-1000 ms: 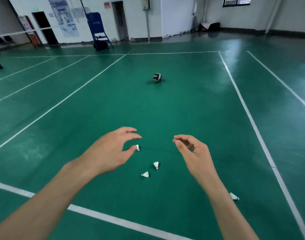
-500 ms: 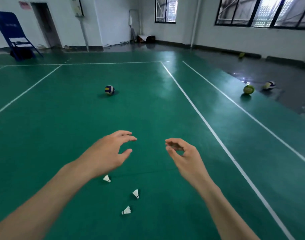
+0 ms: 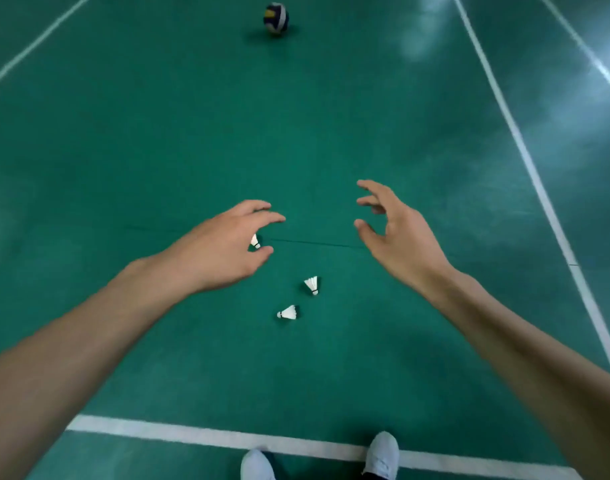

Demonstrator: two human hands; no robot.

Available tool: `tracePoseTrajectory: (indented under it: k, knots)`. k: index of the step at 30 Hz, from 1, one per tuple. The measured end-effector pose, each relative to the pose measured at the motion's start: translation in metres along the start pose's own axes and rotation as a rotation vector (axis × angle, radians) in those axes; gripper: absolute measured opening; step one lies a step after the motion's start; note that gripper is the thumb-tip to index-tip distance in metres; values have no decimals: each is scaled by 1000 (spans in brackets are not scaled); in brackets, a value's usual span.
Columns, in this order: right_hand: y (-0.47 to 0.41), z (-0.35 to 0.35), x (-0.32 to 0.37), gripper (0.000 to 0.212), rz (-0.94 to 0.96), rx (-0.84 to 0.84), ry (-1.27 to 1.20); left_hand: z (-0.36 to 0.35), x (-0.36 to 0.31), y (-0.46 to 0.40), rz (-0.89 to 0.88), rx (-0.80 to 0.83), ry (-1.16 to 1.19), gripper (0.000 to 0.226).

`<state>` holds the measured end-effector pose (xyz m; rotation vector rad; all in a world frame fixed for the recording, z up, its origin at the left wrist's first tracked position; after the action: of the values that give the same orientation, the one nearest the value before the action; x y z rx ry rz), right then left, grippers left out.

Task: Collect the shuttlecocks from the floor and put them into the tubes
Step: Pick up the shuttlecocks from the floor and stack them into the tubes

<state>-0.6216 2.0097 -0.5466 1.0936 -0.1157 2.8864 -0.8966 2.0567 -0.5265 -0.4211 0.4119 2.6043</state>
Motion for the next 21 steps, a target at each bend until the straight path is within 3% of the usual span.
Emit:
tracePoseTrajectory:
  k: [7, 12, 17, 21]
  knots:
    - [-15, -267, -225, 72, 191, 302, 356, -295, 122, -73, 42, 225, -123, 54]
    - [-37, -428, -371, 80, 219, 460, 613, -503, 205, -132, 57, 402, -238, 62]
    - [-85, -528, -451, 83, -35, 431, 504, -636, 254, -194, 40, 380, -248, 65]
    - [-105, -574, -478, 79, 4, 419, 611, -697, 269, -227, 28, 282, -248, 75]
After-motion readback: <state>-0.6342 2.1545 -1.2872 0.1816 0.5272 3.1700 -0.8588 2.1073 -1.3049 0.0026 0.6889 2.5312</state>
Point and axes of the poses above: each hand's wrist, its own y-axis away from the middle knuckle, its own z-axis out of the back of the hand, x = y × z, the point moved 1 cm from there along -y, towards the middle knuckle, and after that the axes turned 1 degree about -x, right-handed, at the moved point
